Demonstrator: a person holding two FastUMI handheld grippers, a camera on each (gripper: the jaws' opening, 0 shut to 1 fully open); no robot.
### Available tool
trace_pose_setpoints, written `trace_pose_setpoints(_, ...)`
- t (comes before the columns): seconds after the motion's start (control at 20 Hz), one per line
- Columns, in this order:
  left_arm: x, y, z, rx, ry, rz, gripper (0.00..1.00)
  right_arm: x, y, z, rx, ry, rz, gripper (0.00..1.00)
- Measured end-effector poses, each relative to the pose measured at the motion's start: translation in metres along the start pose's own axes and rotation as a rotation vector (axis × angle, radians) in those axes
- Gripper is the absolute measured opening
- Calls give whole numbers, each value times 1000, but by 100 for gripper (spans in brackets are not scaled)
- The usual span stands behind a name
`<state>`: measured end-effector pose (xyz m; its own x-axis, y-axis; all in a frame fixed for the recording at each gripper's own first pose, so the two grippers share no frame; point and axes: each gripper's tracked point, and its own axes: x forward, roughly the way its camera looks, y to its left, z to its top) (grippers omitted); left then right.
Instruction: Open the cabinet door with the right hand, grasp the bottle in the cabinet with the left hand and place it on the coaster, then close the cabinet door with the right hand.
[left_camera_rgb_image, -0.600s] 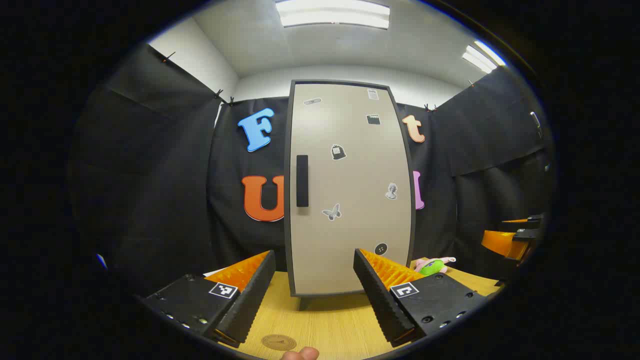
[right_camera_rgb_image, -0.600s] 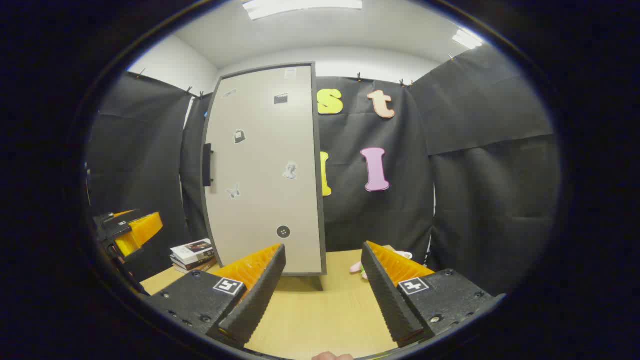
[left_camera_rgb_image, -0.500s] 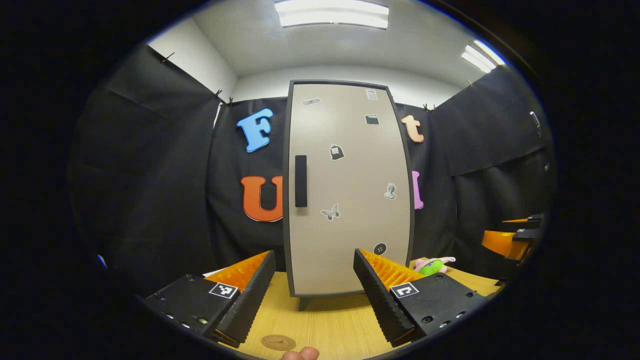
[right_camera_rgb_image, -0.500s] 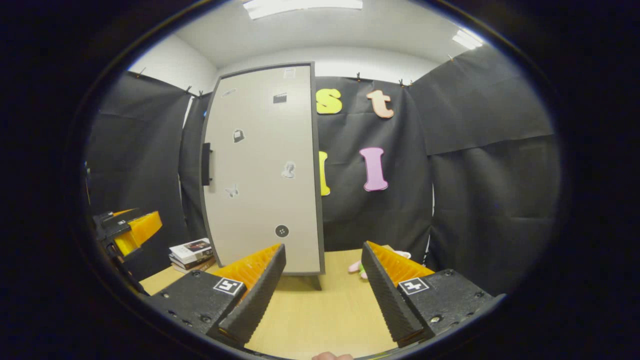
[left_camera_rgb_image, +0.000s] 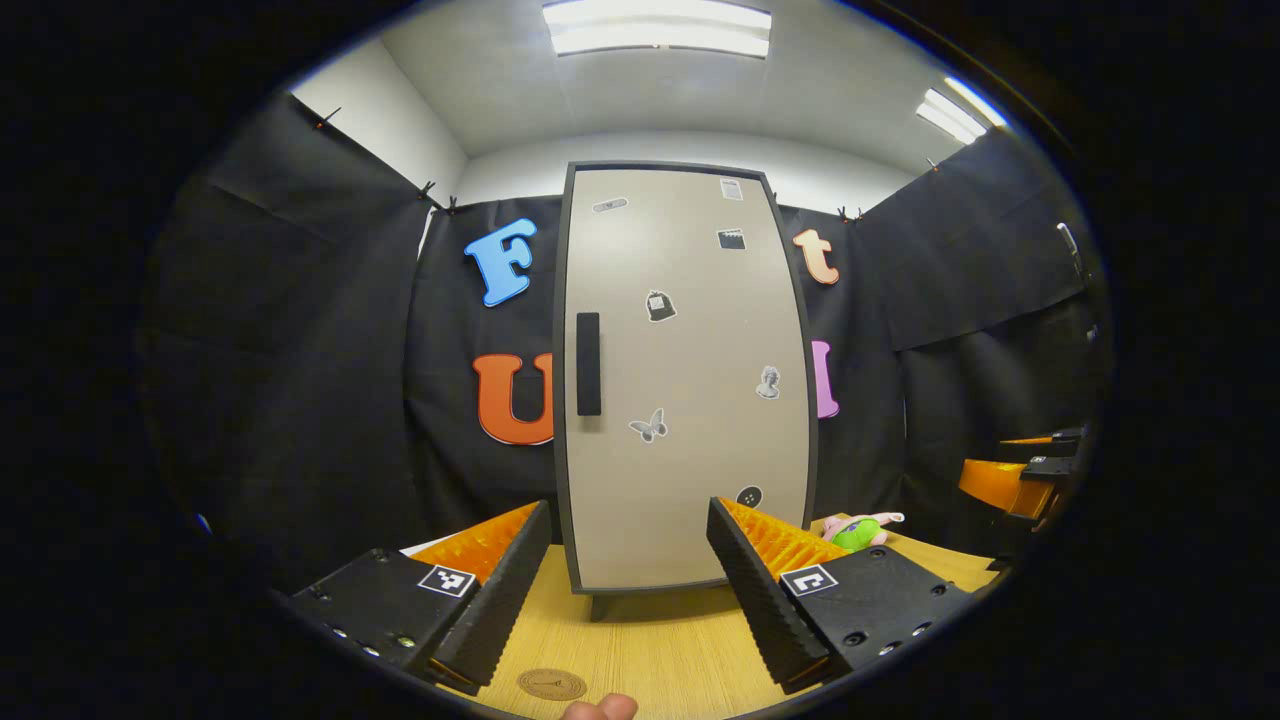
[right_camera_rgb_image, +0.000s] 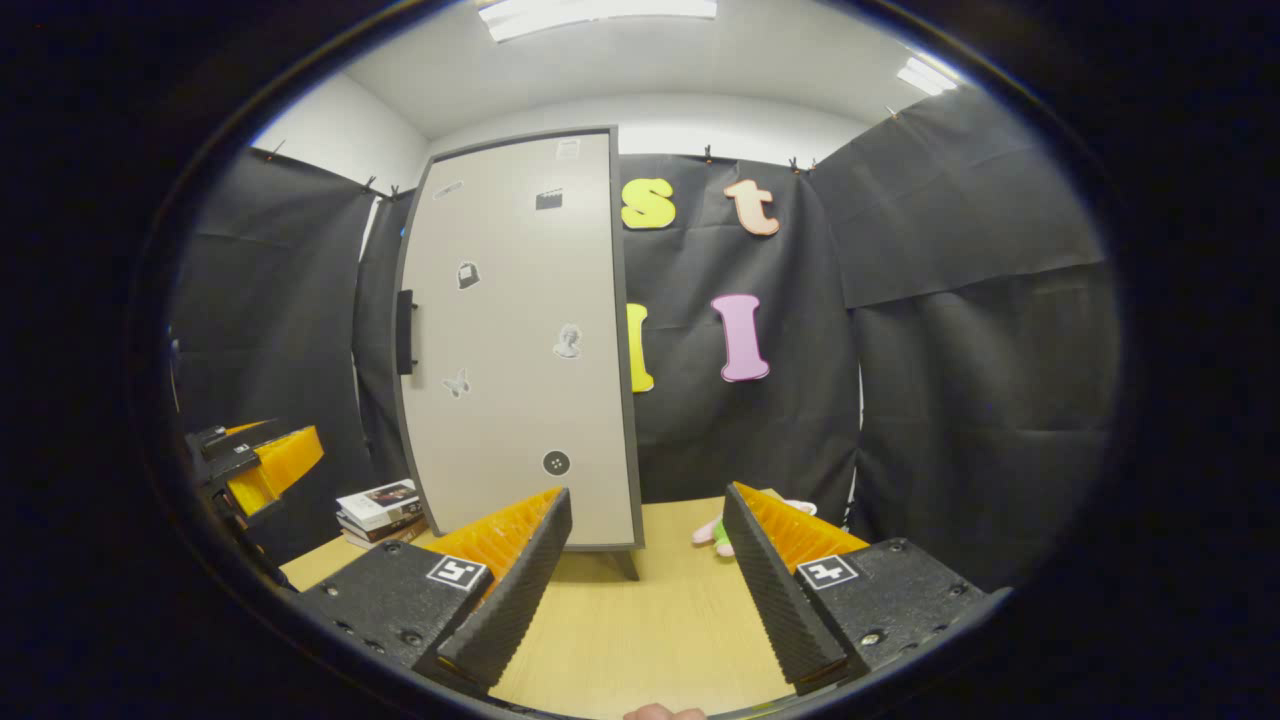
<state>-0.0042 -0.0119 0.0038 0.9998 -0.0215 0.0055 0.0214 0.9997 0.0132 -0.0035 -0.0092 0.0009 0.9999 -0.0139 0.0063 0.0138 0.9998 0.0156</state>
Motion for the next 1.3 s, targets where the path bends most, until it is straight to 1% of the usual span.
trace_pose_setpoints(0.6, 0, 1, 2, 6, -4, 3, 95, 0, 2, 0, 2, -1, 3, 98)
trace_pose_setpoints(1.3, -6, 2, 6, 13, -12, 17, 95, 0, 7, 4, -24, -7, 38, 98)
